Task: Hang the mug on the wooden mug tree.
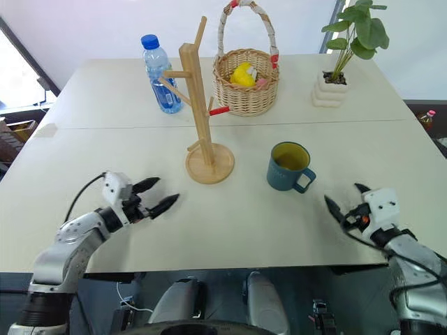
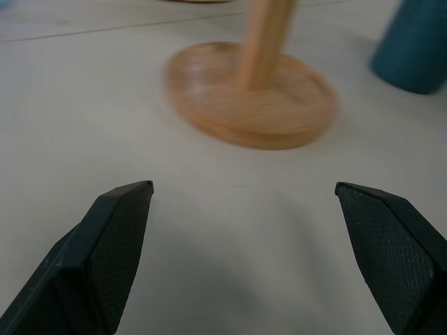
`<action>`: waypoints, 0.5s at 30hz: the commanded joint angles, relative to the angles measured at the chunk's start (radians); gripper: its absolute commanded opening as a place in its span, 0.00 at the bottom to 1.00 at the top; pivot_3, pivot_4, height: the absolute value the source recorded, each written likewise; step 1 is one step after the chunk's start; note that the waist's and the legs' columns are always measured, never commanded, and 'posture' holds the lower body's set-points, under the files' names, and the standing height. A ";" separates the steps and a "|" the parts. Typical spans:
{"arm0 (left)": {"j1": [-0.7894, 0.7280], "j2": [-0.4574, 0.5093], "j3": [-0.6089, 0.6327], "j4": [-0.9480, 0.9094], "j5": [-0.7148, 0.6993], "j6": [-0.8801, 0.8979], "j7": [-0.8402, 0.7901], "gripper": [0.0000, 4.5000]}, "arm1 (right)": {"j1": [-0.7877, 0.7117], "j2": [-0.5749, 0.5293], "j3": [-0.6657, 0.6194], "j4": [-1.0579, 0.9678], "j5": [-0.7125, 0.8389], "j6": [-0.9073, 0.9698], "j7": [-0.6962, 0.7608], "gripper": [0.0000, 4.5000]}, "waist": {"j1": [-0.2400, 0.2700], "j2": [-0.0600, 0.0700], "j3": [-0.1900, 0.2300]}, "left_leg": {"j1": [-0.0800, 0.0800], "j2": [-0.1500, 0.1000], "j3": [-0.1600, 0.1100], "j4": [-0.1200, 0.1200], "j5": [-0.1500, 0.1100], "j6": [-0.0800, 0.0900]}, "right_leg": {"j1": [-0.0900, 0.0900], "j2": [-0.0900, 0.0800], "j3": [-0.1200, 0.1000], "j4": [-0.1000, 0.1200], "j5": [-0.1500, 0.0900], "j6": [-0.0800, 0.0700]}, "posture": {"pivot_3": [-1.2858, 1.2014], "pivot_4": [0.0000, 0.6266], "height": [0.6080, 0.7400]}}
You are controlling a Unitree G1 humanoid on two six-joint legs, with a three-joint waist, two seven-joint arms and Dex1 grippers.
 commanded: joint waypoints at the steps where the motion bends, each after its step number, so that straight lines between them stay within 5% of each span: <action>1: -0.022 0.015 -0.090 -0.056 0.024 -0.042 -0.076 1.00 | 0.051 0.044 0.048 -0.181 0.022 0.042 -0.020 0.98 | -0.001 0.000 0.000 | 0.000 0.000 0.000 0.000 0.000 0.000 | 0.000 0.000 0.000 0.000 0.000 0.000 | 0.52 0.24 1.00; 8: -0.073 -0.004 -0.202 -0.117 0.023 -0.031 -0.126 1.00 | -0.009 0.220 0.079 -0.227 -0.030 0.063 -0.223 0.98 | 0.004 0.001 0.000 | 0.000 0.001 0.000 0.001 0.000 0.000 | 0.000 0.001 0.000 0.000 0.000 -0.001 | 0.52 0.24 1.00; 15: -0.087 -0.005 -0.206 -0.134 0.015 -0.023 -0.119 1.00 | -0.056 0.278 0.068 -0.166 -0.051 0.039 -0.306 0.98 | 0.003 0.001 0.000 | -0.001 0.000 0.000 0.000 0.000 0.000 | -0.001 0.001 0.000 0.000 0.000 0.000 | 0.52 0.24 1.00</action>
